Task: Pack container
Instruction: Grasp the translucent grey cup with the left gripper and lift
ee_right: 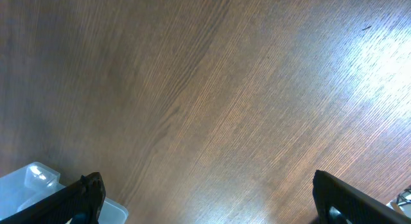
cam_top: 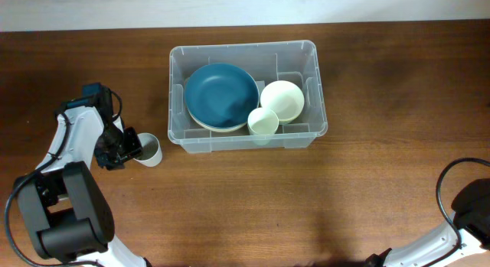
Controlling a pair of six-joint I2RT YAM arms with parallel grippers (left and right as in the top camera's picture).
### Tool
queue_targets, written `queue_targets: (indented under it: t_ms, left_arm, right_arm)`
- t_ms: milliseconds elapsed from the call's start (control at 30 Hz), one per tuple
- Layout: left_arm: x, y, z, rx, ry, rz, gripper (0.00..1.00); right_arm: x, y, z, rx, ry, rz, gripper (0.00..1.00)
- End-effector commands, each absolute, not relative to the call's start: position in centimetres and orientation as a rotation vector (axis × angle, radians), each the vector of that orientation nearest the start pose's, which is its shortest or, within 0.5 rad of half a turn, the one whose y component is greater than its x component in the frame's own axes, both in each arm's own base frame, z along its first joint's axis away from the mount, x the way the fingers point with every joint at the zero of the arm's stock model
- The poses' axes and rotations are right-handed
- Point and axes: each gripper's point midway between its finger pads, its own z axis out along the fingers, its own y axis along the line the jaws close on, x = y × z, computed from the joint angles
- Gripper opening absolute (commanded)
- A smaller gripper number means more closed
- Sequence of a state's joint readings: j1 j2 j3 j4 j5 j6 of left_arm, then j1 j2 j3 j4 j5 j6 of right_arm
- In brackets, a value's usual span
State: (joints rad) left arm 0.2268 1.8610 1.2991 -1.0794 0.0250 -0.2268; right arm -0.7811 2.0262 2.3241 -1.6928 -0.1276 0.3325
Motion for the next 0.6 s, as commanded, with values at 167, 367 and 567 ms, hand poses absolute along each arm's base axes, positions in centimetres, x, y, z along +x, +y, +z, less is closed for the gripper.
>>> queue_targets:
  t_ms: [167, 367, 567]
  left_arm:
    - [31.1, 10.9, 4.9, -0.899, 3.051, -0.038, 0.08]
    - [31.9, 15.9, 7.6, -1.057, 2.914, -0.026, 0.01]
    - [35.2, 19.1, 14.9, -1.047, 2.732, 0.0, 0.01]
  right_arm:
    - [29.4, -26.2, 24.2, 1.527, 2.508, 0.11, 0.99]
    - [29.4, -26.2, 24.2, 1.527, 2.508, 0.11, 0.99]
    - [29.4, -26.2, 24.2, 1.527, 2.508, 0.11, 0.99]
